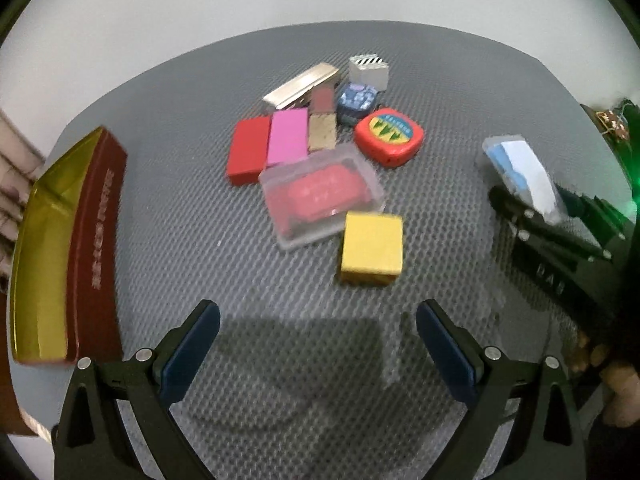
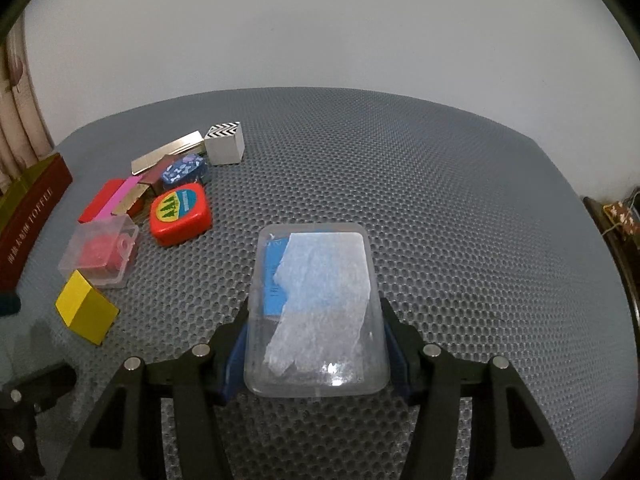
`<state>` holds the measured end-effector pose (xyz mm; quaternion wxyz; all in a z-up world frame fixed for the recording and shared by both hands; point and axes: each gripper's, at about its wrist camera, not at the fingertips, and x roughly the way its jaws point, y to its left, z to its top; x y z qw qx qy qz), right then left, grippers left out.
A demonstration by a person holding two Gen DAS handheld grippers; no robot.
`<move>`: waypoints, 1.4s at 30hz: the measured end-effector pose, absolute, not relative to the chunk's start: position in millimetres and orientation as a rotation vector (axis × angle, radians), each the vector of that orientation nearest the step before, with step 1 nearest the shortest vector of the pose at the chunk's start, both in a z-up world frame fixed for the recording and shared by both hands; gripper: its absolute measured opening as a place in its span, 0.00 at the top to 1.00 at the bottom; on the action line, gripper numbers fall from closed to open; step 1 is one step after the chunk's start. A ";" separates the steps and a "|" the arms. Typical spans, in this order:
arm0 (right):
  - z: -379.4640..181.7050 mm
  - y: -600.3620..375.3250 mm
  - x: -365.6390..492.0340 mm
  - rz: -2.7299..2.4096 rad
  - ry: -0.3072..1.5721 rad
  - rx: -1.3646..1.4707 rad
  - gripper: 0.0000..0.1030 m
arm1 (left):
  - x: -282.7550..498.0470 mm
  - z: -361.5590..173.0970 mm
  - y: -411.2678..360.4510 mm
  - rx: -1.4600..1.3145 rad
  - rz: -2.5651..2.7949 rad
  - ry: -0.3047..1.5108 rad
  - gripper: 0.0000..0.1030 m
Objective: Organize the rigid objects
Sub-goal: 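Grasp the yellow cube with the left gripper while the right gripper grasps the clear blue-item box, then carry the yellow cube into the gold tin and open the left gripper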
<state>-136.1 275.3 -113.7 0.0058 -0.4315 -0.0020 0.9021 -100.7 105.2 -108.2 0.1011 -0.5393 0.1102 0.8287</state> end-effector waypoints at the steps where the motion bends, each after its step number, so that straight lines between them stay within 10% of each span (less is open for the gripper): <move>1: -114.2 276.0 -137.1 2.826 0.004 -1.352 0.43 | -102.7 -108.2 106.8 -1.592 2.441 0.327 0.10; 7: -116.7 272.4 -142.0 2.828 0.007 -1.354 0.43 | -116.5 -120.0 112.1 -1.652 2.334 0.274 0.41; 16: -118.0 274.2 -136.6 2.828 0.004 -1.353 0.42 | -125.9 -115.3 111.8 -1.634 2.341 0.253 0.48; 23: -120.6 271.7 -137.4 2.828 0.003 -1.352 0.42 | -129.7 -116.4 105.6 -1.674 2.307 0.196 0.73; 42: -118.5 272.8 -134.3 2.827 -0.002 -1.352 0.42 | -110.5 -80.5 64.9 -1.638 2.381 0.194 0.75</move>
